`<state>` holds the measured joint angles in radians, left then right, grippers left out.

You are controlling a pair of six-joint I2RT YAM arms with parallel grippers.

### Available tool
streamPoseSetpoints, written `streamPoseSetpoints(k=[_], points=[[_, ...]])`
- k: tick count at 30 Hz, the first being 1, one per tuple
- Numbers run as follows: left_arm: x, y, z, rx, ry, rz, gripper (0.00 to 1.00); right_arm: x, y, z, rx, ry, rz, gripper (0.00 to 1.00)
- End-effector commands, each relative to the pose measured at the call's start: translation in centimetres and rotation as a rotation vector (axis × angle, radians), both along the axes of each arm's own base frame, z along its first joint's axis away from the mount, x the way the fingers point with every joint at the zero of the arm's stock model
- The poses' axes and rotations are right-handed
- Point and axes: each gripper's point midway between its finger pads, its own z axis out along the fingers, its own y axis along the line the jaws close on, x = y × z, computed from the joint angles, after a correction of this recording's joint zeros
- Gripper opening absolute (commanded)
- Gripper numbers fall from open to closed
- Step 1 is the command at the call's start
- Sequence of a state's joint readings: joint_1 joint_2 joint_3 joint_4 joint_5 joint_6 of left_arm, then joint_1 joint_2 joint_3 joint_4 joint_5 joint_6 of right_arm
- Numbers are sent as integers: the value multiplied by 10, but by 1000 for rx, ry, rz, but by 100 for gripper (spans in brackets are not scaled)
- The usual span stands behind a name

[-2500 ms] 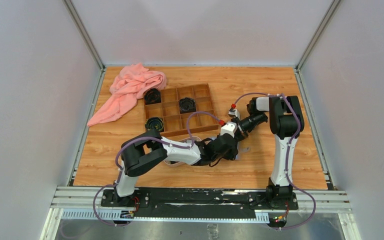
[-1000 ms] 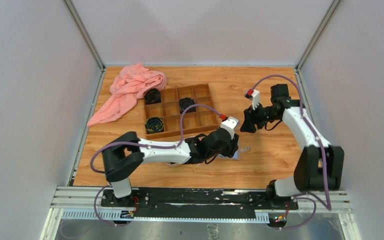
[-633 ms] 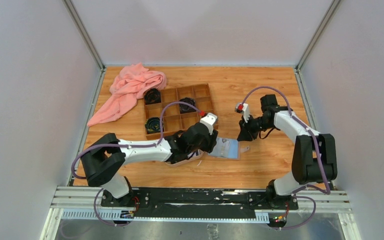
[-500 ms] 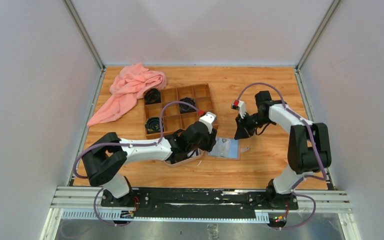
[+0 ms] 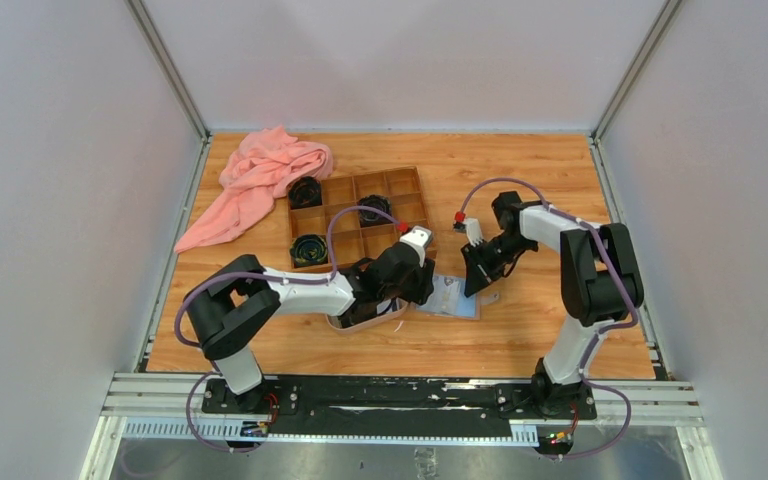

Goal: Put the credit cards into the card holder
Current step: Insert the credit card into the card holder.

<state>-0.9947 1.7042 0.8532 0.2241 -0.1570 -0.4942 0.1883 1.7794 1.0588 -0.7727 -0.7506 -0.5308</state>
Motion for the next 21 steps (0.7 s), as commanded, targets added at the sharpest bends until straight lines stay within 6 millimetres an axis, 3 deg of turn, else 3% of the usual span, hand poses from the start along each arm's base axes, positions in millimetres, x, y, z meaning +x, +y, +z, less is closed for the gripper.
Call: streamPoseSetpoints(k=[1, 12, 21], points=[[-1, -5, -12, -3, 56, -11, 53, -7, -1, -8, -73, 97, -29, 14], [-5, -7, -26, -7, 115, -8, 52, -1, 7, -13, -72, 149, -70, 13], [-1, 0, -23, -11, 110, 49, 55, 2, 13, -17, -59, 200, -120, 14]])
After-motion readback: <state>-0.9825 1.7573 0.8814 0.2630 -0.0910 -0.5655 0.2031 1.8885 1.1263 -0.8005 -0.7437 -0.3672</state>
